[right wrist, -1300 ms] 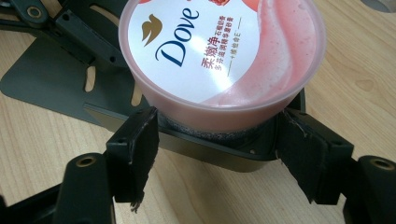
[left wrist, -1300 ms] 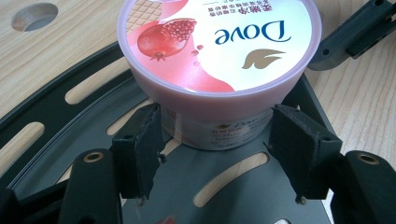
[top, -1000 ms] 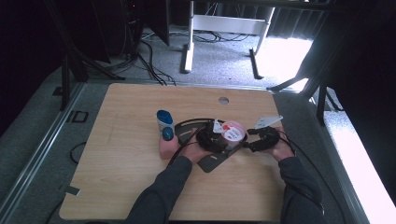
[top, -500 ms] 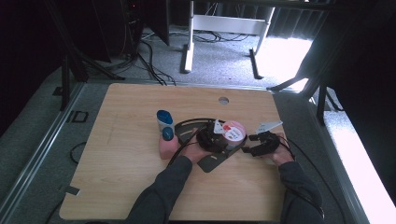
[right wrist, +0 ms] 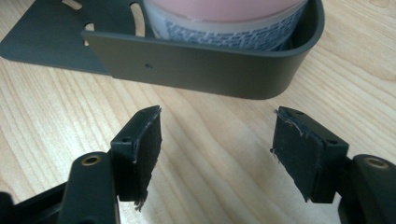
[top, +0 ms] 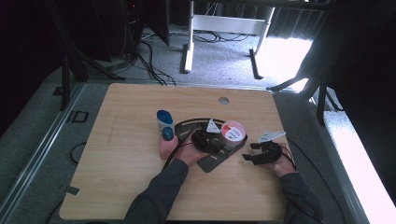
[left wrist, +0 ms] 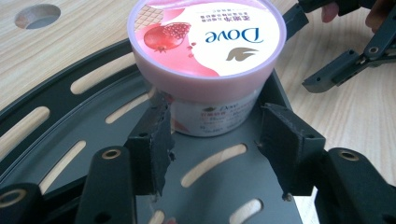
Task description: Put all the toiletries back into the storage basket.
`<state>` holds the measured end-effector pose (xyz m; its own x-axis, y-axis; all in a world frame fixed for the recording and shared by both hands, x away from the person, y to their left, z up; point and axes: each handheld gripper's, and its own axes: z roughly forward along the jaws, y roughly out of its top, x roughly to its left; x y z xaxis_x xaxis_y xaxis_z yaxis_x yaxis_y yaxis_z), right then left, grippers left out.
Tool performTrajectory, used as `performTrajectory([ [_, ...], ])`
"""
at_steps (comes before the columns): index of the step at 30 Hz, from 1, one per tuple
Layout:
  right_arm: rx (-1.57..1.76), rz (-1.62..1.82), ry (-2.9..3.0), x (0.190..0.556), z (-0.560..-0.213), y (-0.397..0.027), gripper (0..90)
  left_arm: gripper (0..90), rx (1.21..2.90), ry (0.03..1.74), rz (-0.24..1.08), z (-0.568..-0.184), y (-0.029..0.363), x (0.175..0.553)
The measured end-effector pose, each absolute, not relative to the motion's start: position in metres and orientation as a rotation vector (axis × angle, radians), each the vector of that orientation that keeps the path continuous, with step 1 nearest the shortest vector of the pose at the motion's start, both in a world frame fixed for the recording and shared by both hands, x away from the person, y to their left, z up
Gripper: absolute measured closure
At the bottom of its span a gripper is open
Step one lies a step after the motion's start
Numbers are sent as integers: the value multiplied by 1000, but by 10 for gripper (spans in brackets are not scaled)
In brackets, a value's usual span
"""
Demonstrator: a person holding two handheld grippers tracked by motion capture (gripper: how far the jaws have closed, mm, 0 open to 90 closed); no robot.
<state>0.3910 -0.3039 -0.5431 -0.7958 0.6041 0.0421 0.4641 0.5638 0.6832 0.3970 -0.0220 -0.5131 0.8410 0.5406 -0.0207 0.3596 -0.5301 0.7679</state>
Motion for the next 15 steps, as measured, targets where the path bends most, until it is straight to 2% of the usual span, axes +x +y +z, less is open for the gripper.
performTrajectory([
  [15,918,1112,2543,365,-551,-299,313,487,2183,587,245,-503,-11,379],
])
